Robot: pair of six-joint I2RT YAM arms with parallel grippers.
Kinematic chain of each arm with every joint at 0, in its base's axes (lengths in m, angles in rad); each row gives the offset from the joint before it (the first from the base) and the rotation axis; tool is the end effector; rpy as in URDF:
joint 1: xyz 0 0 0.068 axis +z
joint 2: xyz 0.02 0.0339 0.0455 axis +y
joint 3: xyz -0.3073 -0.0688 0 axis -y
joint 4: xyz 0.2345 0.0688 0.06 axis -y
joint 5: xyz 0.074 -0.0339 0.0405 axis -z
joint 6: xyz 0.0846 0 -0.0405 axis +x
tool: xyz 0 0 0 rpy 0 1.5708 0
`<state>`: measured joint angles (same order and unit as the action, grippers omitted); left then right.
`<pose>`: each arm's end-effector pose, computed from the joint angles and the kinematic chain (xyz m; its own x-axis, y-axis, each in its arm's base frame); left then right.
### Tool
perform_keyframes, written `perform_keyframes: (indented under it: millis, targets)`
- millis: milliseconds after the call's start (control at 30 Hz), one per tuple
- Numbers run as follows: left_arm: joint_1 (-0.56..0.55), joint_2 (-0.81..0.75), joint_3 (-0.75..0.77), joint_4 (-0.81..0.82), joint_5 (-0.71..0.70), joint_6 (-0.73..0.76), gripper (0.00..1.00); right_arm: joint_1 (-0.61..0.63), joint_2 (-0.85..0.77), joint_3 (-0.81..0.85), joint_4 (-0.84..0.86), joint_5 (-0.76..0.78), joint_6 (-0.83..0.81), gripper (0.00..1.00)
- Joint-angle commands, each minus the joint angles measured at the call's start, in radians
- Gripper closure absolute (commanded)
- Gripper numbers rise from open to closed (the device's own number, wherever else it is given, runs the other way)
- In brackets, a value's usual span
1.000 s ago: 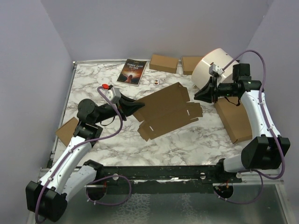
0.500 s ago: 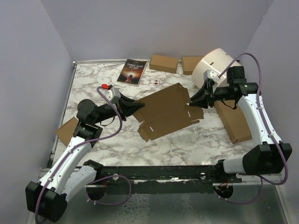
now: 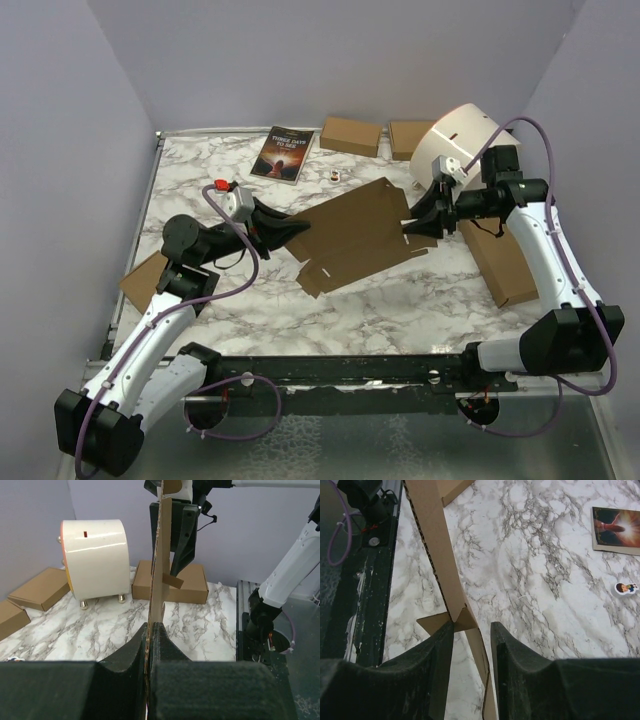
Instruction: Fold the paper box
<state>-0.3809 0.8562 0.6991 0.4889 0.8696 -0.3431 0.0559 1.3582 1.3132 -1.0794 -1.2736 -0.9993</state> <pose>0.1442 -0.1274 0.4101 -0.0215 -0.2252 -0.9741 0.9591 0.2703 -0.0837 0.2299 0.0939 0.3742 -0.1267 -0.2538 -0.9589 -0.9893 0.1033 0.1034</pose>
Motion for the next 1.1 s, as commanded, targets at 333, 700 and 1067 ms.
perform_keyframes:
  millis: [333,700,1067]
  targets:
    - [-0.001,0.014,-0.007,0.196,0.069,-0.116,1.00,0.031,-0.046,-0.034,0.044,-0.097,0.004,0.65]
    - [-0.001,0.027,-0.013,0.238,0.072,-0.141,1.00,0.040,-0.062,-0.045,0.024,-0.149,-0.025,0.68]
    - [-0.001,0.036,-0.023,0.239,0.070,-0.135,1.00,0.042,-0.067,-0.057,0.012,-0.182,-0.030,0.96]
